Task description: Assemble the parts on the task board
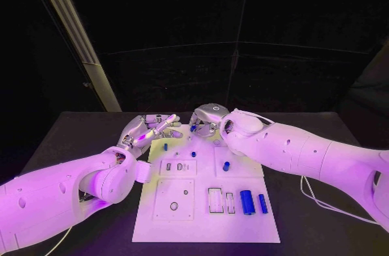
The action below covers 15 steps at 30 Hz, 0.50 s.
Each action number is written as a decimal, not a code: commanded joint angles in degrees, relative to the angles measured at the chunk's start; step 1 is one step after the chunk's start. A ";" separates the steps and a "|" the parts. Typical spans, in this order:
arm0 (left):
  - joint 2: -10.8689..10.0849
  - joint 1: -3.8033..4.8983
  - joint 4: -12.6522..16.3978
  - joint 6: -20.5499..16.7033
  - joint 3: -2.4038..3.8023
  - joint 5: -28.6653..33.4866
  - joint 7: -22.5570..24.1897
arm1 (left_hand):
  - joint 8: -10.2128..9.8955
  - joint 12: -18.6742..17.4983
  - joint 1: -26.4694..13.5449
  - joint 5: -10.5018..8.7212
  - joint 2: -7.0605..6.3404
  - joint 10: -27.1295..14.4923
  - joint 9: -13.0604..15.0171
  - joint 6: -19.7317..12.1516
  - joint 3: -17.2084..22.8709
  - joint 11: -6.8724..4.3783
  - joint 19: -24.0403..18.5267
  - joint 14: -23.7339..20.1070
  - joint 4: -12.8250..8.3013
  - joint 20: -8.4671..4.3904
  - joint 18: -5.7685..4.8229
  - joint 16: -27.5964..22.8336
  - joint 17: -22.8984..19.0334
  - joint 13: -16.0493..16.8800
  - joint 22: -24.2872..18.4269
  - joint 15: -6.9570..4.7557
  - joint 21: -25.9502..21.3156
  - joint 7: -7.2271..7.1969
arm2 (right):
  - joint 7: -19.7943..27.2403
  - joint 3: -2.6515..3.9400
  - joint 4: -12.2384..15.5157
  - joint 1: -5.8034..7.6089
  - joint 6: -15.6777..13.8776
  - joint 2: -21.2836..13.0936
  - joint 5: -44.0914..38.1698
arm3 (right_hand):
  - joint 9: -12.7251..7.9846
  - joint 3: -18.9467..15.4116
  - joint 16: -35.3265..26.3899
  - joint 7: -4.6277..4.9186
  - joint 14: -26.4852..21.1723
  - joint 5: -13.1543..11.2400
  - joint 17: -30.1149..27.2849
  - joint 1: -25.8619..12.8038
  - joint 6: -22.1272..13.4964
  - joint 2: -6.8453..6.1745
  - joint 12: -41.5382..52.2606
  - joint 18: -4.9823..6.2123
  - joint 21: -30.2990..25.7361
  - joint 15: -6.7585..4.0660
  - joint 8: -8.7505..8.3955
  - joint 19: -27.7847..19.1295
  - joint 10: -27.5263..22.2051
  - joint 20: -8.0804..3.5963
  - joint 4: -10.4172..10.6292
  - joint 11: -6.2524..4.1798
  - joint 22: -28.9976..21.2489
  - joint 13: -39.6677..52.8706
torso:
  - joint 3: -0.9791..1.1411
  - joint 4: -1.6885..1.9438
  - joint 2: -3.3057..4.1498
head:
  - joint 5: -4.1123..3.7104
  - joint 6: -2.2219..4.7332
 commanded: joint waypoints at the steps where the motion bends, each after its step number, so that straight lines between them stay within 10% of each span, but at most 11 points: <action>1: 0.04 0.12 0.08 0.90 0.04 -0.05 -0.11 | -0.31 -0.18 -0.34 -0.26 0.25 -0.06 -0.07 -0.08 -0.40 0.07 0.23 0.22 -0.02 0.15 0.29 -0.36 0.08 -0.06 -0.10 0.30 -0.16 0.11 | -0.25 0.01 -0.29 0.20 1.25 0.14 -0.40 | -0.17 -1.42 -2.96 0.96 -1.56 -1.70 -4.36 -0.45 -3.63 -2.02 -0.28 -0.12 -2.16 0.73 -0.12 -2.26 -4.10 0.71 0.88 1.07 -3.72 -0.06 | -0.01 -0.05 0.01 | 0.02 0.00; 8: -0.14 0.14 0.07 1.04 0.03 -0.05 -0.31 | -0.32 -0.21 -0.34 -0.26 0.28 -0.06 -0.06 -0.05 -0.42 0.07 0.22 0.21 -0.02 0.15 0.29 -0.40 0.11 -0.06 -0.11 0.30 -0.18 0.11 | -0.22 0.01 0.95 0.36 -1.81 -1.03 0.96 | -0.23 -9.59 -8.08 1.92 -2.92 -1.56 -9.96 0.66 -15.17 -3.32 0.93 1.47 -8.14 1.81 -0.14 -6.88 -12.32 1.91 4.09 2.22 -13.00 0.17 | 0.10 -0.17 -0.02 | 0.08 0.06; 15: -0.66 0.24 0.13 1.07 0.03 -0.05 -0.39 | -0.33 -0.24 -0.35 -0.26 0.29 -0.07 -0.06 -0.06 -0.43 0.08 0.22 0.21 -0.01 0.16 0.29 -0.42 0.12 -0.07 -0.12 0.30 -0.19 0.12 | -0.78 0.00 6.66 0.70 -4.89 -6.52 4.89 | 0.58 -11.57 -8.29 1.31 -1.82 0.46 -10.47 2.37 -7.88 -1.55 4.70 1.03 -6.86 1.02 1.29 -4.81 -6.36 1.56 5.57 1.30 -10.85 0.84 | 0.13 -0.38 -0.16 | 0.05 0.24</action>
